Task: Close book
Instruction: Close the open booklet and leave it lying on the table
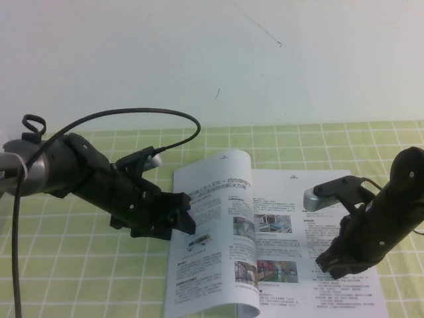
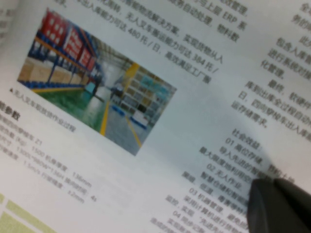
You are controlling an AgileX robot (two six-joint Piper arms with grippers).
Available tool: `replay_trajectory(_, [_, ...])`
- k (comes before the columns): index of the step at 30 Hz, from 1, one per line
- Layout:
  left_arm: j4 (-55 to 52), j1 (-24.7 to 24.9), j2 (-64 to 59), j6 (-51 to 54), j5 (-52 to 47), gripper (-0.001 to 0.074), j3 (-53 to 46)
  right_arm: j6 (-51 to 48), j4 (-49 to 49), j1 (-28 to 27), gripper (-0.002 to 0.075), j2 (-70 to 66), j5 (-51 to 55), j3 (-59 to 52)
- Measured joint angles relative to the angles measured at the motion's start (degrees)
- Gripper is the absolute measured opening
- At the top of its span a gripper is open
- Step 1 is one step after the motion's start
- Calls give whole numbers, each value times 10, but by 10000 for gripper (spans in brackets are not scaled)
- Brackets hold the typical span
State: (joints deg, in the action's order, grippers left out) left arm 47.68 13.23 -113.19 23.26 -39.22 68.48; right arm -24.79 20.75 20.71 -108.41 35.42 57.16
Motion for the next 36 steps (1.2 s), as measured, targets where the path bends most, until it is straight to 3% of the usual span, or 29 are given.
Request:
replay_trajectory(7, [183, 5, -9, 152, -32, 351, 0, 0, 0, 0, -3, 0, 0, 0])
replay_trajectory(12, [229, 5, -9, 203, -44, 306, 0, 0, 0, 0, -3, 0, 0, 0])
replay_trajectory(16, [211, -3, -9, 201, -48, 296, 0, 0, 0, 0, -3, 0, 0, 0])
replay_trajectory(24, [96, -51, -9, 98, -58, 291, 0, 0, -1, 0, -3, 0, 0, 0])
replay_trajectory(28, [47, -53, -9, 63, -43, 290, 0, 0, -1, 0, -3, 0, 0, 0])
replay_trajectory(36, [51, -41, -14, 61, -23, 290, 0, 0, -1, 0, -3, 0, 0, 0])
